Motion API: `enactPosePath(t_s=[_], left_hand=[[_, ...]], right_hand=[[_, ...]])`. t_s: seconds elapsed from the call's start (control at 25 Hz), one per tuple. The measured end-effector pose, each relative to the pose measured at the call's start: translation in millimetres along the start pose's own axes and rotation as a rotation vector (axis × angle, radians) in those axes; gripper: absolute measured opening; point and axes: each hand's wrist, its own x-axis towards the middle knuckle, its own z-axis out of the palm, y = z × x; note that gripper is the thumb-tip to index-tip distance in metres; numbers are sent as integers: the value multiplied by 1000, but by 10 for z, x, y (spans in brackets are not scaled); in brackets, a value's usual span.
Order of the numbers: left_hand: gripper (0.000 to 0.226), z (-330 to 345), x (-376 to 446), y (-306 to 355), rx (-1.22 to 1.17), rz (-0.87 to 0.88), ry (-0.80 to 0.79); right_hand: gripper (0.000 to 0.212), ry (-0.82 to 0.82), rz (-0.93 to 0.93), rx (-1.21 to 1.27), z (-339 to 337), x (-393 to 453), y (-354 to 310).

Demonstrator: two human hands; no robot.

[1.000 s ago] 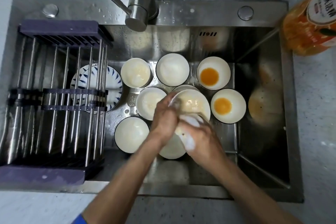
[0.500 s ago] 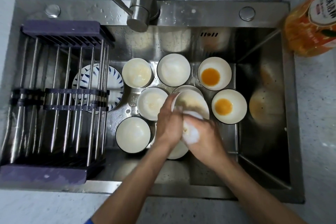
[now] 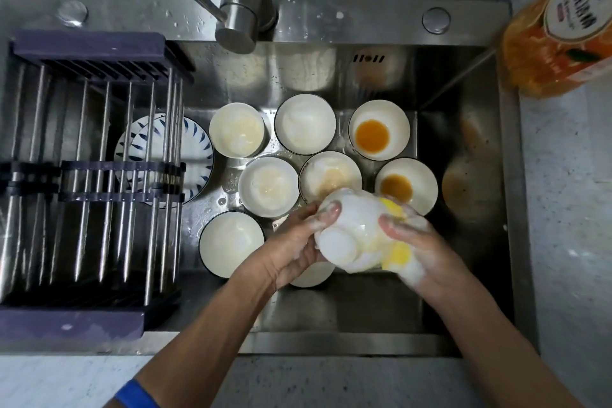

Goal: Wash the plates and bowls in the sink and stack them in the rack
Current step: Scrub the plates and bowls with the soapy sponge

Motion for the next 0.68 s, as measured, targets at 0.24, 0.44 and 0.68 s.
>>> enactPosePath(t_s=[0.24, 0.44, 0.68], left_hand=[[39, 453, -46, -89, -146, 36, 132], [23, 607, -67, -71, -179, 179, 246], [33, 577, -19, -289, -379, -106, 271]], right_hand=[[25, 539, -354, -716, 210, 117, 25], [45, 322, -652, -1165, 311, -11, 134], [60, 80, -643, -1118, -28, -360, 222]])
